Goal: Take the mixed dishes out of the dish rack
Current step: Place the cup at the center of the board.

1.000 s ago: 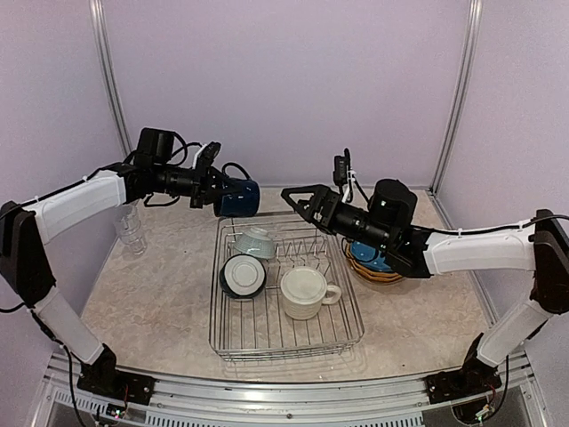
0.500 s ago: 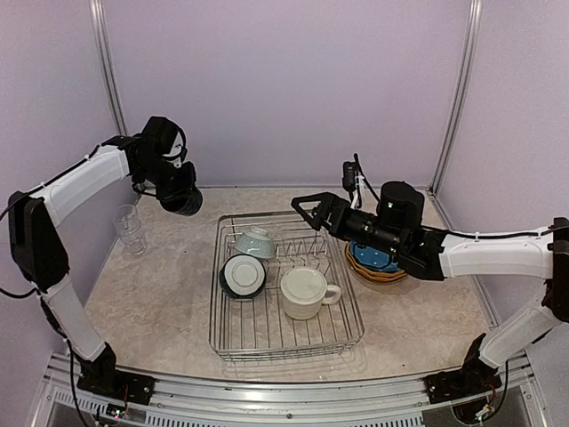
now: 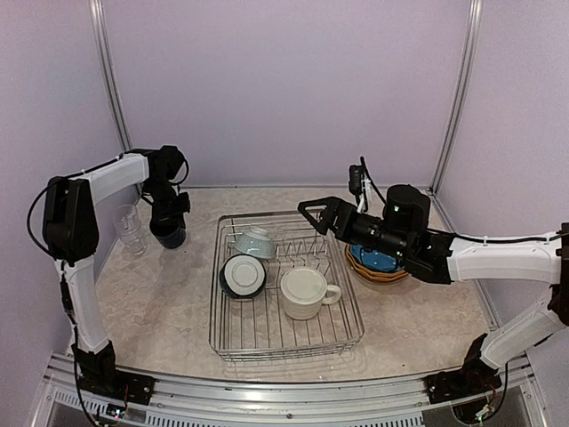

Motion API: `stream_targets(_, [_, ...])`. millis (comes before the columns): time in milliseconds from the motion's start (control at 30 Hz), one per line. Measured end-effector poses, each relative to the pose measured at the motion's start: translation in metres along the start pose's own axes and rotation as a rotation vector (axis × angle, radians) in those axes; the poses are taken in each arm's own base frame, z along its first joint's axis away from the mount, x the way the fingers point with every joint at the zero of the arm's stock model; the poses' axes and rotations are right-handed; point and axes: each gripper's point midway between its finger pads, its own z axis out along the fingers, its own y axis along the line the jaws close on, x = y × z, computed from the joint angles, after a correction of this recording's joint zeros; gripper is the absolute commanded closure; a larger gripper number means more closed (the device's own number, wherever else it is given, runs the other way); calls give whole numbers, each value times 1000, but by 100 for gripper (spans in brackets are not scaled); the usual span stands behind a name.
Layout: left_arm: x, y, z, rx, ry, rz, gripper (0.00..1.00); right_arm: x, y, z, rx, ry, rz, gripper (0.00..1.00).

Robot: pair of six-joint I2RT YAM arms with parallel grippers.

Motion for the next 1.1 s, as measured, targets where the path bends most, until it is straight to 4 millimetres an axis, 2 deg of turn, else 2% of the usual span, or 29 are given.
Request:
stream_targets(300, [-8,14,11,-47,16,-20,100,2,-3,-4,18,5,-4,0])
stream_targets(533, [-9,35,25,-71,58,-63,100,2,-4,-5,22,7,-4,0])
stream_targets(867, [-7,34,33,-61,84,-60,99,3,-5,-5,22,8,-4,0])
stream_targets(1100, [-8,32,33,-53,91,-59,87,4,-6,-5,26,12,-4,0])
